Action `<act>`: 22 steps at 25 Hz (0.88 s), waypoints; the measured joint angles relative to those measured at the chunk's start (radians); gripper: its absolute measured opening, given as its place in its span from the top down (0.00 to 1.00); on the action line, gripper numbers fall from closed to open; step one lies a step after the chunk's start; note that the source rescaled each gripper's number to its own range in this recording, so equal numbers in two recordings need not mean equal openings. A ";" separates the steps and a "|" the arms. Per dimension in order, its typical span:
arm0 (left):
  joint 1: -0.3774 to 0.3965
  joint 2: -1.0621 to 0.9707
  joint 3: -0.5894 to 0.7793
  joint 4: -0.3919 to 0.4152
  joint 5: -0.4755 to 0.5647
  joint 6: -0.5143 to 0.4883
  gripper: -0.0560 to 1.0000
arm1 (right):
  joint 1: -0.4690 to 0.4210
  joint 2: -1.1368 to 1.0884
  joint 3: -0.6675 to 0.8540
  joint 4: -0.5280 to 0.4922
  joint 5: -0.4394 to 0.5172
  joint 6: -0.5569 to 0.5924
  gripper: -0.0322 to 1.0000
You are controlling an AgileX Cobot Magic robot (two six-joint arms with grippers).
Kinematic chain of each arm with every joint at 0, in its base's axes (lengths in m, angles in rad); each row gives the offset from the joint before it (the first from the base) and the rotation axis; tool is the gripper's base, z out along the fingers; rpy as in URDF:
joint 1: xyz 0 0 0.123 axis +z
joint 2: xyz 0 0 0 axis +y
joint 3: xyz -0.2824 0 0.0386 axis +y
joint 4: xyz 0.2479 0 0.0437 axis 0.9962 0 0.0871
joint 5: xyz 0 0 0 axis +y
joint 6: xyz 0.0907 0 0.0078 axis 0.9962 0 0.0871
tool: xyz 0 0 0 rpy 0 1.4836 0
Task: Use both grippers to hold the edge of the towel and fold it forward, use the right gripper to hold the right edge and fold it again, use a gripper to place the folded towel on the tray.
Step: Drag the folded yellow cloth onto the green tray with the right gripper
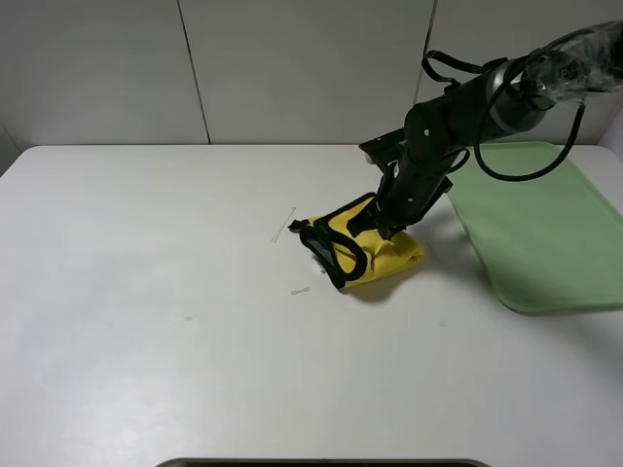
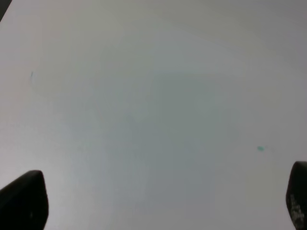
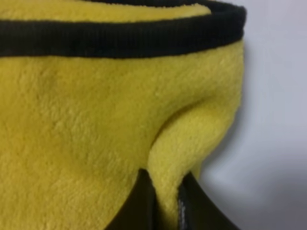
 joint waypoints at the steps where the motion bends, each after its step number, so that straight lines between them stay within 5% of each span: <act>1: 0.000 0.000 0.000 0.000 0.000 0.000 0.00 | 0.000 -0.004 0.000 -0.002 0.003 0.000 0.91; 22: 0.000 0.000 0.000 0.000 0.000 0.000 0.00 | 0.000 -0.053 0.001 -0.124 0.108 0.041 0.91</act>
